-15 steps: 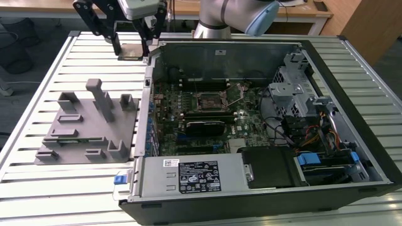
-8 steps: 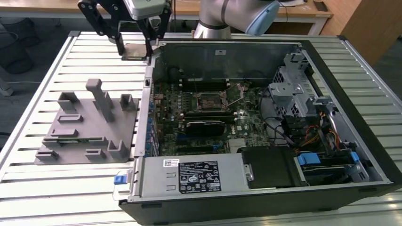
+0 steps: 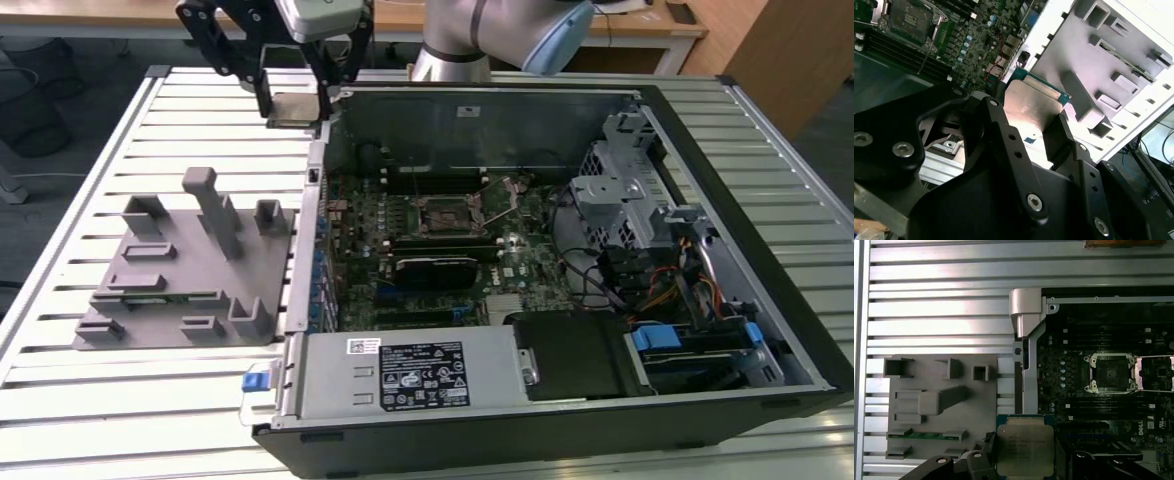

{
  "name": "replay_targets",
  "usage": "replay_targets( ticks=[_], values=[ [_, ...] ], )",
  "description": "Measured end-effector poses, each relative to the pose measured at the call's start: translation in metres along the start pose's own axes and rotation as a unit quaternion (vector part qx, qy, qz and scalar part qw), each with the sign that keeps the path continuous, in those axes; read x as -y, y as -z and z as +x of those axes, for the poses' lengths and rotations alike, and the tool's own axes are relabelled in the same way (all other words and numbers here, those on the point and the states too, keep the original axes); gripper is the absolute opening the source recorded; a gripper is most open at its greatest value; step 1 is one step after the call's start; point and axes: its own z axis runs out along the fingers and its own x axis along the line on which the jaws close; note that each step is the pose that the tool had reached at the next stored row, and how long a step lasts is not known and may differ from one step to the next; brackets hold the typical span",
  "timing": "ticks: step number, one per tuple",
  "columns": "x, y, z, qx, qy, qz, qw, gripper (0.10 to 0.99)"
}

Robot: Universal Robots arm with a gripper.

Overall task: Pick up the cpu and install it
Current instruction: 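Pick up the cpu and move it towards the insertion slot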

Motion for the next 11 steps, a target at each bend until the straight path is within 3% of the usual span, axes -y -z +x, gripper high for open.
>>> replay_targets(
  ticks=[11],
  values=[
    [-0.0002, 0.0005, -0.0112, -0.0011, 0.0, 0.0, 1.0, 0.545]
  ],
)
